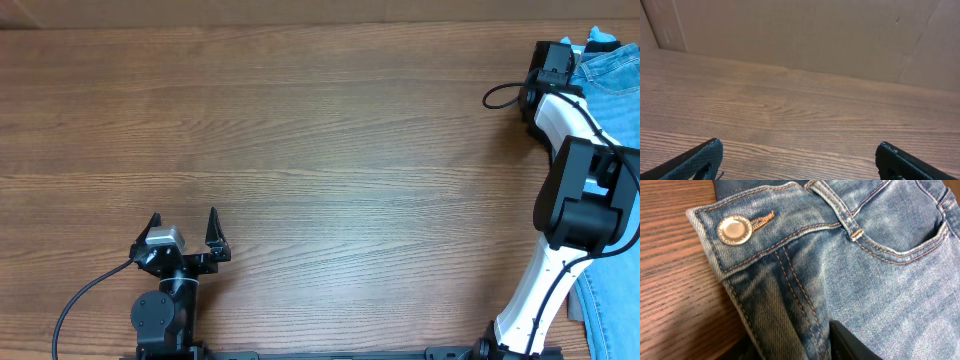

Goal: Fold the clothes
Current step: 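Close the right gripper on the jeans waistband near the button, then pull the jeans off the stack and lay them across the table, then reach the left gripper to the jeans waistband and grasp it, then drag the waistband left with the left gripper to straighten the jeans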

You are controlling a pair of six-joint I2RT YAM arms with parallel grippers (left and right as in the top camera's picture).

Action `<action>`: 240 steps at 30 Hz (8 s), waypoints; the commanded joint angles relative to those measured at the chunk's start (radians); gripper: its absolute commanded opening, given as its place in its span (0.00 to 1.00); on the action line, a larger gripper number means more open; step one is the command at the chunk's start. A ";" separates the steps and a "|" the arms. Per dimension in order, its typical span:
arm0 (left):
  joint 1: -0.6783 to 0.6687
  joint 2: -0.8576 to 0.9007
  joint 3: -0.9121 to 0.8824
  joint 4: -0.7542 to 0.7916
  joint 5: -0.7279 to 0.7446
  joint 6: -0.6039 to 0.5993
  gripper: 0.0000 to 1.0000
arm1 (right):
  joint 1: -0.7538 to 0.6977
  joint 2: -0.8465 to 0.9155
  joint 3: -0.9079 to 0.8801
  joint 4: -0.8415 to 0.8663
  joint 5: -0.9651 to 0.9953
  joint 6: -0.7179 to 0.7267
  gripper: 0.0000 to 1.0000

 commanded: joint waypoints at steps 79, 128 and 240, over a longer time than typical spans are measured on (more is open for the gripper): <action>0.006 -0.010 -0.003 -0.001 -0.003 0.019 1.00 | 0.015 -0.407 0.040 0.046 0.162 0.034 0.04; 0.006 -0.010 -0.003 -0.001 -0.003 0.019 1.00 | 0.910 -0.235 0.165 0.218 -0.599 0.430 0.94; 0.019 1.625 1.253 -0.875 0.303 -0.635 1.00 | -0.133 -0.318 0.349 -0.746 -0.390 0.472 1.00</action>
